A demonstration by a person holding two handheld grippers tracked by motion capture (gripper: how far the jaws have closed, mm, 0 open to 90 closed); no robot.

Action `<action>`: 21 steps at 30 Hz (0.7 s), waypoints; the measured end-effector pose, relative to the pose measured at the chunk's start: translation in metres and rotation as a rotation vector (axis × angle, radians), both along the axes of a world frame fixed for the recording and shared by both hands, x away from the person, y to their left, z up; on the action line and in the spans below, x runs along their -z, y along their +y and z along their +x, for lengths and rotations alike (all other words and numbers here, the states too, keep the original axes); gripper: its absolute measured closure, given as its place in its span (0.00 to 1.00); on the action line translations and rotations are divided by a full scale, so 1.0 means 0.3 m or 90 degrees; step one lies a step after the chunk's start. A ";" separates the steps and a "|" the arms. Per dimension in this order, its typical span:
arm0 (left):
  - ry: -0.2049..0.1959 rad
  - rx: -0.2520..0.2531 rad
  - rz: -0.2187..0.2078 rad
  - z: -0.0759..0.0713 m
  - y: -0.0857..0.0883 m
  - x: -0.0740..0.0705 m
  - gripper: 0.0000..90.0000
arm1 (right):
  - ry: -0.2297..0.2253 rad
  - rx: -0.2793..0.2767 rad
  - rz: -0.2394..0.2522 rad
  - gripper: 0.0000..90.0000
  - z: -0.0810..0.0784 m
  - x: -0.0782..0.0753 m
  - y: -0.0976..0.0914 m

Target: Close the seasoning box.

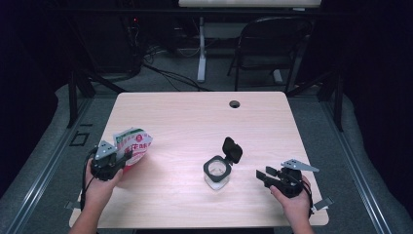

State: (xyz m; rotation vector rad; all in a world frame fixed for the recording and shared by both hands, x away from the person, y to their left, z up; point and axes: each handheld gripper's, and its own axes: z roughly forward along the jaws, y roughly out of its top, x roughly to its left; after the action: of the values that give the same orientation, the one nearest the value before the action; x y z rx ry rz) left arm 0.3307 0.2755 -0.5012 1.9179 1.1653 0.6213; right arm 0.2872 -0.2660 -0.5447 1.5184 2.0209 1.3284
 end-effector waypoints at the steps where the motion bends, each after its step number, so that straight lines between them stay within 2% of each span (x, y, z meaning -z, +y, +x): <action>1: -0.001 -0.004 -0.003 0.007 0.006 -0.008 1.00 | 0.001 -0.001 -0.001 0.56 0.000 -0.002 -0.001; 6: -0.007 -0.018 0.004 0.032 0.024 -0.057 1.00 | 0.001 0.002 -0.004 0.56 0.001 0.001 0.000; 12: -0.021 -0.004 0.009 0.035 0.025 -0.119 1.00 | 0.002 0.002 -0.002 0.56 0.003 0.002 0.002; 15: -0.025 0.003 -0.001 0.032 0.015 -0.144 1.00 | 0.001 0.003 -0.002 0.56 0.002 0.000 0.001; 16: -0.027 0.004 -0.004 0.030 0.007 -0.152 1.00 | 0.000 0.005 0.006 0.56 0.000 -0.001 -0.002; 21: -0.030 0.038 -0.011 0.029 -0.042 -0.183 1.00 | -0.006 0.009 0.010 0.56 -0.002 -0.007 -0.012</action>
State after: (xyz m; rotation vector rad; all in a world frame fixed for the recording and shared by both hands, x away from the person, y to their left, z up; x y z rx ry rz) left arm 0.3393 0.2628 -0.4463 1.9059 1.0774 0.6184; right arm 0.2866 -0.2695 -0.5425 1.5269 1.9953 1.3469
